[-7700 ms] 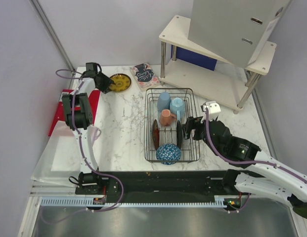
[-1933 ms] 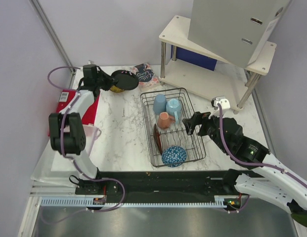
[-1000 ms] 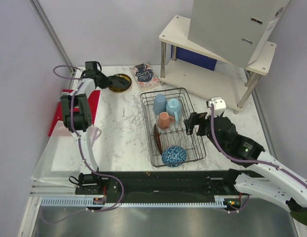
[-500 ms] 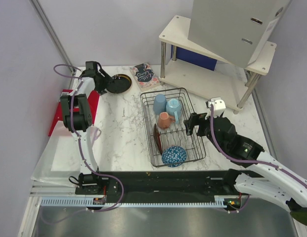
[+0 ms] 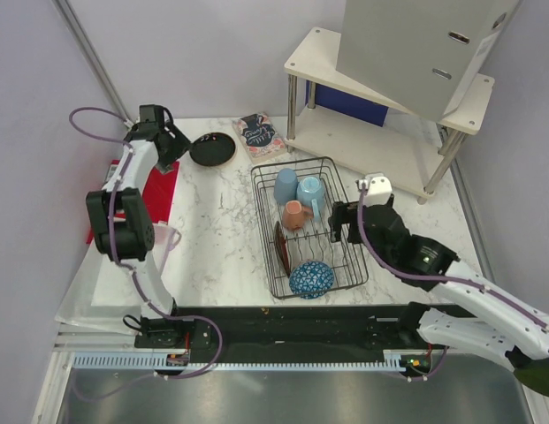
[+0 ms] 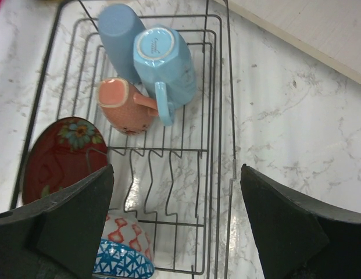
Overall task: Unload the mixed dishes from the dish rack
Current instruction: Adjust the dish rack at the center of the board.
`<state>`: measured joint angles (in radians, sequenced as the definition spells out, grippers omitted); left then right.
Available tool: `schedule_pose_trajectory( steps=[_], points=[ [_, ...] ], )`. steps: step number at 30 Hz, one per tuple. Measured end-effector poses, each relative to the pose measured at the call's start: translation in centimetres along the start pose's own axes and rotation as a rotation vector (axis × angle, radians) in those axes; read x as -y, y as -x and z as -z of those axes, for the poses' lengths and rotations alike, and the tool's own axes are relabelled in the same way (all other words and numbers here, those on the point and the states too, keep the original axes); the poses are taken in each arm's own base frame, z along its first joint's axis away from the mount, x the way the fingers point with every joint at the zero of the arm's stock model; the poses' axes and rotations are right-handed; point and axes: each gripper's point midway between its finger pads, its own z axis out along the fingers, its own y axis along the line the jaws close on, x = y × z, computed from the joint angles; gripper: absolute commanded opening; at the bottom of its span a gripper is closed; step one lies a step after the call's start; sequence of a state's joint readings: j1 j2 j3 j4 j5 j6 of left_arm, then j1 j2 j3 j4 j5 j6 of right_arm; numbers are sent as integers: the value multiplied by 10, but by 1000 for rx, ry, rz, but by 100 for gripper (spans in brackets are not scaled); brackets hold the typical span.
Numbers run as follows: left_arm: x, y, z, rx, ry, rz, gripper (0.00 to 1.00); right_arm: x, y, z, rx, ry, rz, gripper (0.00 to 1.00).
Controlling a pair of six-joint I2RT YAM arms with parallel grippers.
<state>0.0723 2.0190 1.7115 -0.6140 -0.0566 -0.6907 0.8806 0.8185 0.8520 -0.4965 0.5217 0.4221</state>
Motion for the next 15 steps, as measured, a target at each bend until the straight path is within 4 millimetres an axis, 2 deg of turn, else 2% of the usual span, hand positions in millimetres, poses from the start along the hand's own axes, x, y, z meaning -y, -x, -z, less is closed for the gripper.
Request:
schedule_pose_trajectory(
  steps=[4,7,10,13,15],
  points=[
    [6,-13,70,75,-71,-15,83,1,-17,-22,-112,-85,82,96],
    [22,-47,121,111,-164,-64,81,2,-34,-32,-184,-120,129,96],
    [43,-109,163,114,-280,-171,78,5,-42,-32,-214,-136,146,96],
    [54,-184,188,55,-358,-302,75,7,-38,-31,-199,-148,130,96],
    [56,-222,198,18,-385,-368,74,10,-34,-30,-183,-165,118,96]
  ],
)
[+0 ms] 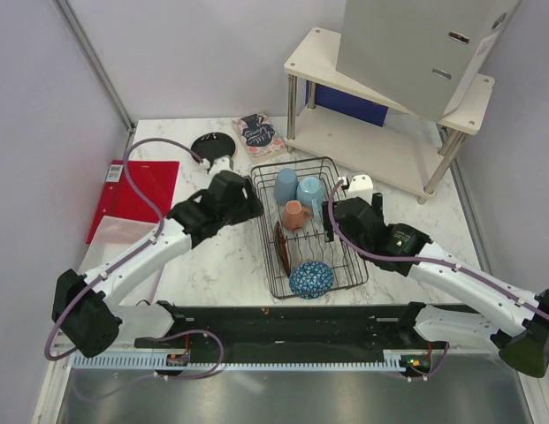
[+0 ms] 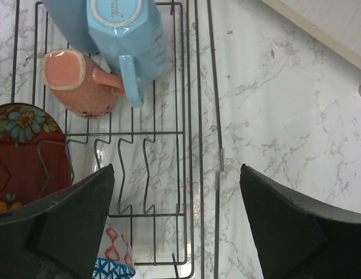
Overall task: Unload the mixed dishes from the dish rack
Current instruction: Adjust the dish rack at the center of the board.
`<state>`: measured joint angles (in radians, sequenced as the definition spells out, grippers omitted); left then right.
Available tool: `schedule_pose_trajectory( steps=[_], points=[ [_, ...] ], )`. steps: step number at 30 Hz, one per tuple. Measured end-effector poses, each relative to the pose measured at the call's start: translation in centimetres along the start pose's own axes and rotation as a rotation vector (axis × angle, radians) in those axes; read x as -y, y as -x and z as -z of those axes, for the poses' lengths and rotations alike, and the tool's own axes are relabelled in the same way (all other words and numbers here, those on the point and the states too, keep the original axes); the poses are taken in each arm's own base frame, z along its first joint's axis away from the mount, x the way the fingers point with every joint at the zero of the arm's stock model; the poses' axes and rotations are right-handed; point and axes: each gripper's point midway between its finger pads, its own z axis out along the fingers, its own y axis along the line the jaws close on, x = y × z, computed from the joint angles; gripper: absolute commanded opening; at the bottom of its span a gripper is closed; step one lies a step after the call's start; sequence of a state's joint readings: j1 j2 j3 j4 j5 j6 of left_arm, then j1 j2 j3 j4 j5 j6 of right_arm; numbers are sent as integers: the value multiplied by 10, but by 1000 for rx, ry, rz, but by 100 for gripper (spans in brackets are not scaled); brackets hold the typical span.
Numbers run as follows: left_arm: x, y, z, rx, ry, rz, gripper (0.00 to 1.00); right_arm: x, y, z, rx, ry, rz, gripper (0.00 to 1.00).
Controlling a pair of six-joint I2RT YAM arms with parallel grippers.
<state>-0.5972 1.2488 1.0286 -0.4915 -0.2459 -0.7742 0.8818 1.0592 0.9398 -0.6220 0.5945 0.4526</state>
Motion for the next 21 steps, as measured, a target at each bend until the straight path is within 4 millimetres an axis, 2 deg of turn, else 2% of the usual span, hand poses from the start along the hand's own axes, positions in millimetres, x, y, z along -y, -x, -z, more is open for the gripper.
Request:
schedule_pose_trajectory(
  steps=[2,4,8,13,17,21],
  points=[
    [11,-24,7,-15,-7,-38,74,6,3,1,13,-31,-15,96],
    [19,-38,15,-10,-12,-54,74,12,6,3,19,-68,-22,96],
    [21,-44,26,34,-3,-41,74,24,8,1,18,-156,-21,95],
    [7,-47,20,57,49,-8,74,35,-13,-12,-44,-242,2,93],
    [-9,-63,12,29,97,-8,74,46,-44,-26,-107,-309,15,90],
    [-22,-77,4,3,137,-19,72,51,-64,-36,-151,-340,24,82]
  ],
)
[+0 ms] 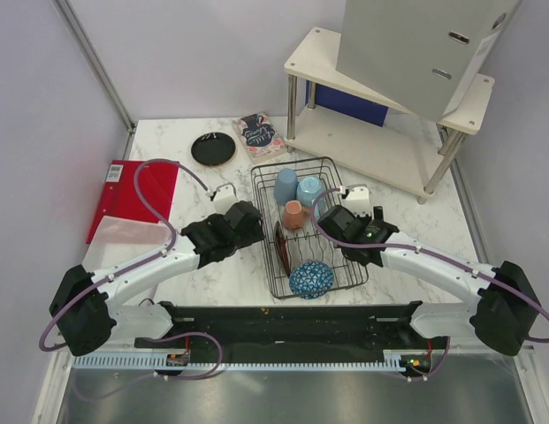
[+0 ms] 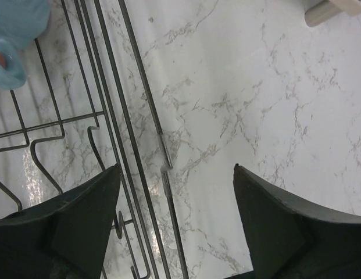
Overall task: Unload the mixed dishes from the dish rack
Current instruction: Adjust the dish rack at the center of the board.
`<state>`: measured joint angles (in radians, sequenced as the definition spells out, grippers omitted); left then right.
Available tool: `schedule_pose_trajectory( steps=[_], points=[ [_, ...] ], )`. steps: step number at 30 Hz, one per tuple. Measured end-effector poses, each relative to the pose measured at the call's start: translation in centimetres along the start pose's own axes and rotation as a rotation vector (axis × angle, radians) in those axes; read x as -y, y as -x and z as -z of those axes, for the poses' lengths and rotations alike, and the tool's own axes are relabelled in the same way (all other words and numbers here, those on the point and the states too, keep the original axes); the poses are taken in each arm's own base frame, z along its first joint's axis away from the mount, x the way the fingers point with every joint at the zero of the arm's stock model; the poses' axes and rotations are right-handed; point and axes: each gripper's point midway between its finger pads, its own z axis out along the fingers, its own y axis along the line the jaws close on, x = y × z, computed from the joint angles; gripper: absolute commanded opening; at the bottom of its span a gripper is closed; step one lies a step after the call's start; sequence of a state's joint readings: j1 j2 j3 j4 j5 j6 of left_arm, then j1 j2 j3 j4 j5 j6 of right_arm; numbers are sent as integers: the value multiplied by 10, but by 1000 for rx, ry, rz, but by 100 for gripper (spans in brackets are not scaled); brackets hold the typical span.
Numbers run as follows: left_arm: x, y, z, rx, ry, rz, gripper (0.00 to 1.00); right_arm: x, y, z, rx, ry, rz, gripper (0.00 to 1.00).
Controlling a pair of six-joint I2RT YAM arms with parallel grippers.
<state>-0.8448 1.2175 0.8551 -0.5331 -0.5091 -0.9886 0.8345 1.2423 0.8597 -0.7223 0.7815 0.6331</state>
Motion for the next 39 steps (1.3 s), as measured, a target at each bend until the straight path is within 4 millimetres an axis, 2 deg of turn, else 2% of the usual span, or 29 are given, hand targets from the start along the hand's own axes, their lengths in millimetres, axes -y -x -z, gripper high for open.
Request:
schedule_pose_trajectory(
  steps=[10,11,14,16,17,19,21,23,26,39],
  points=[
    [8,-24,-19,-60,-26,6,54,-17,-14,-14,-43,41,-25,49],
    [9,-26,-21,-68,-27,4,53,-17,-17,-14,-48,44,-24,40],
    [11,-32,-25,-82,-29,-2,48,-17,-22,-16,-59,45,-21,22],
    [12,-34,-27,-93,-33,-2,43,-18,-22,-16,-61,57,-27,15],
    [13,-35,-28,-95,-35,-2,38,-19,-22,-16,-62,63,-26,7],
    [13,-38,-30,-101,-32,-7,26,-22,-24,-13,-72,90,-17,0],
    [12,-41,-32,-109,-27,-17,21,-29,-26,-8,-83,142,-24,0],
    [12,-44,-34,-118,-23,-26,11,-35,-26,-5,-84,176,-51,0],
    [15,-50,-36,-137,-21,-62,2,-35,-27,-3,-83,186,-84,0],
    [51,-68,-37,-158,-59,-205,2,4,-44,10,-129,108,-105,0]
  ],
)
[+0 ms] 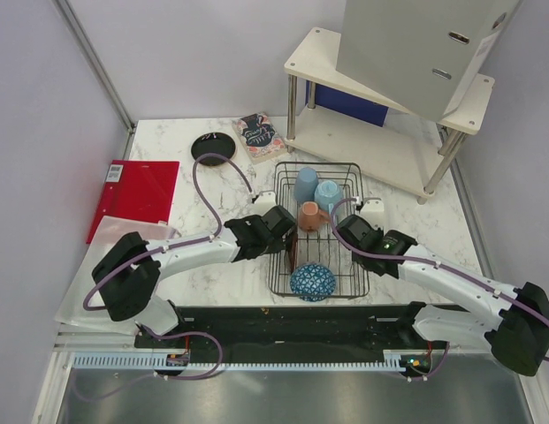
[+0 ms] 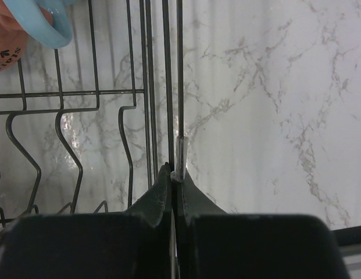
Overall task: Unload the mixed dishes from the dish rack
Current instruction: Adjust the dish rack at the center of the board.
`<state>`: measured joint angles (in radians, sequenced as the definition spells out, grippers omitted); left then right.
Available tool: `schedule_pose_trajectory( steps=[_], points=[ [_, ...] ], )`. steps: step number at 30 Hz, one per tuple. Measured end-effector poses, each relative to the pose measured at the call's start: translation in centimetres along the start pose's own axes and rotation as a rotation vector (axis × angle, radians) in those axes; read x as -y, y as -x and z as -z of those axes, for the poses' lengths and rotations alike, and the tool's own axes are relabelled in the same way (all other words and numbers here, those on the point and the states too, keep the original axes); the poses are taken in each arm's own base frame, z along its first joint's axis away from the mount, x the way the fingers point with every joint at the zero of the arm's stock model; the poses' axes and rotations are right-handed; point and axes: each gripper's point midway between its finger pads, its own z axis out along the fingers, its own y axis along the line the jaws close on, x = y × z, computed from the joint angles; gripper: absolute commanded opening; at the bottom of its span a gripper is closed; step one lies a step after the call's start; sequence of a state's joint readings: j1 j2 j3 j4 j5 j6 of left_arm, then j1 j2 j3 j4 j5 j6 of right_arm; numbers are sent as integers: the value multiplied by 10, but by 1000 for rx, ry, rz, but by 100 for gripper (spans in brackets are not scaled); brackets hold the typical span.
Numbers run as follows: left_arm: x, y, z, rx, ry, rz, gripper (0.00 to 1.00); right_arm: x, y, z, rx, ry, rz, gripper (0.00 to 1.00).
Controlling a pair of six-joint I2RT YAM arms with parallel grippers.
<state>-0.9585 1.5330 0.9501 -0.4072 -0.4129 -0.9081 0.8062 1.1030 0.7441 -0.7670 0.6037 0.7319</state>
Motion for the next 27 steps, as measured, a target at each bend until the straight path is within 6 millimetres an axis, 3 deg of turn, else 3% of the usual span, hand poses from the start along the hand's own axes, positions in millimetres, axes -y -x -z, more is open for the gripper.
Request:
schedule_pose_trajectory(
  steps=[5,12,17,21,25,27],
  points=[
    [15,-6,-2,-6,-22,-22,2,15,1,10,3,-33,7,1],
    [28,-10,-2,-5,-45,-37,13,27,-1,14,-17,-84,38,31],
    [38,-11,1,2,-80,-38,27,33,0,12,-29,-129,61,53],
    [41,-16,4,-2,-88,-50,37,28,9,15,-14,-114,50,61],
    [39,-16,4,-4,-83,-54,60,27,14,16,-2,-111,49,70],
    [37,-16,5,-1,-76,-57,66,25,19,18,13,-107,44,74]
  ],
)
